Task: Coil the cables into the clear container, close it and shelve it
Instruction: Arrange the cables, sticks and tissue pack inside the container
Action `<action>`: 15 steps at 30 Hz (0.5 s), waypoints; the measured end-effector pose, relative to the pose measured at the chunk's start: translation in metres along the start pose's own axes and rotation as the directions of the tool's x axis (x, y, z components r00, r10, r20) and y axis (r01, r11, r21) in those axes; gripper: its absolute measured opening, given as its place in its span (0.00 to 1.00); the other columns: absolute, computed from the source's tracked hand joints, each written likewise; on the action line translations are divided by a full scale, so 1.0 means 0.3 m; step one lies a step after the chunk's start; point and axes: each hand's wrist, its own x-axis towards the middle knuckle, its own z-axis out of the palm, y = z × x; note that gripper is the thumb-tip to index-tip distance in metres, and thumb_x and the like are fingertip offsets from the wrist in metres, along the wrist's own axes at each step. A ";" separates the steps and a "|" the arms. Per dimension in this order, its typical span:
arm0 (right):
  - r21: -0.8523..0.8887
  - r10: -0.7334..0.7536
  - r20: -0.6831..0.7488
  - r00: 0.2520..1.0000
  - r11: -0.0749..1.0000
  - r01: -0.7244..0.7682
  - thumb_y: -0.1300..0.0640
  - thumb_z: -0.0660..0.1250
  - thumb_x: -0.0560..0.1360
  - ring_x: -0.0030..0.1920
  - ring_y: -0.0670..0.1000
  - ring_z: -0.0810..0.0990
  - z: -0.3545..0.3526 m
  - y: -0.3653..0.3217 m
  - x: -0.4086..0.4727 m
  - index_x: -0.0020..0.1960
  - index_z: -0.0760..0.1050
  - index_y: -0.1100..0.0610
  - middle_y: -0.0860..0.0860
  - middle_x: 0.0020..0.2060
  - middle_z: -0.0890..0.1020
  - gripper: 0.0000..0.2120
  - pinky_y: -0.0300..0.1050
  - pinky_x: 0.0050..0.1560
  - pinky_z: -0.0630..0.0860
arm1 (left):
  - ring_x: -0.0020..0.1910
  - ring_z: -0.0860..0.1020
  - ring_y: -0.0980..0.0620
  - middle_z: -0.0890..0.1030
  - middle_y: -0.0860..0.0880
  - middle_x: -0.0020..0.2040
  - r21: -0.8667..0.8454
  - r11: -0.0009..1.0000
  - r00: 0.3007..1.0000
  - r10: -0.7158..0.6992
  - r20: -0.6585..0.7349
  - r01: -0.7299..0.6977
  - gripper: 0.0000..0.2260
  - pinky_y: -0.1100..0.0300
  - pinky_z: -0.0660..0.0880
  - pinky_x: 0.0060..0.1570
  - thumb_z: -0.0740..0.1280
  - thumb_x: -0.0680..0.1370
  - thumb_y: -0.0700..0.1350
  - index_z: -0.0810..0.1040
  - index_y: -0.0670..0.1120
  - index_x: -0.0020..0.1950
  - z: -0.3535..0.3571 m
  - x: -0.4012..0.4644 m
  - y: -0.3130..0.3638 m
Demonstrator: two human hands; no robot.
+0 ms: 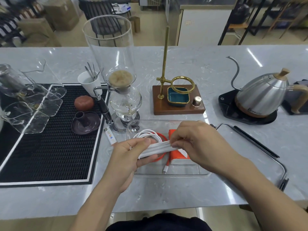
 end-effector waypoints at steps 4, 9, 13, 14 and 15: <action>-0.019 0.001 -0.019 1.000 1.000 -0.001 0.54 0.70 0.69 0.40 0.46 0.77 0.014 0.004 -0.006 0.39 0.83 0.50 0.44 0.35 0.81 0.03 0.43 0.38 0.72 | 0.41 0.84 0.49 0.85 0.41 0.43 0.025 0.998 0.998 0.049 0.032 -0.050 0.06 0.63 0.80 0.38 0.73 0.68 0.43 0.87 0.41 0.39 0.015 -0.001 -0.006; -0.003 -0.007 -0.030 1.000 1.000 0.007 0.54 0.74 0.70 0.44 0.48 0.75 0.019 0.024 -0.023 0.41 0.84 0.49 0.46 0.40 0.78 0.01 0.44 0.43 0.72 | 0.38 0.83 0.46 0.85 0.39 0.43 0.079 0.992 0.994 0.093 0.053 -0.097 0.07 0.64 0.79 0.37 0.74 0.65 0.39 0.85 0.38 0.41 0.020 0.014 -0.015; 0.105 0.041 0.012 0.999 0.994 -0.042 0.52 0.69 0.74 0.52 0.46 0.77 -0.003 0.068 -0.074 0.52 0.80 0.49 0.43 0.48 0.79 0.07 0.41 0.53 0.72 | 0.37 0.84 0.47 0.85 0.40 0.42 0.138 0.987 0.994 0.074 0.083 -0.085 0.06 0.63 0.81 0.37 0.74 0.67 0.36 0.85 0.36 0.41 -0.004 0.038 -0.021; 0.124 0.074 -0.004 0.997 0.990 -0.073 0.54 0.69 0.75 0.51 0.44 0.78 -0.008 0.084 -0.094 0.53 0.80 0.49 0.43 0.48 0.80 0.08 0.40 0.53 0.73 | 0.38 0.84 0.47 0.84 0.39 0.42 0.176 0.982 0.994 0.053 0.092 -0.069 0.03 0.62 0.81 0.38 0.74 0.68 0.34 0.85 0.37 0.41 -0.014 0.046 -0.025; 0.143 0.118 -0.028 0.993 0.983 -0.113 0.56 0.70 0.75 0.50 0.42 0.78 -0.015 0.100 -0.117 0.53 0.80 0.50 0.43 0.47 0.82 0.07 0.39 0.53 0.73 | 0.40 0.84 0.46 0.84 0.38 0.43 0.223 0.973 0.994 0.031 0.101 -0.053 0.02 0.61 0.81 0.39 0.74 0.69 0.33 0.86 0.38 0.40 -0.023 0.056 -0.033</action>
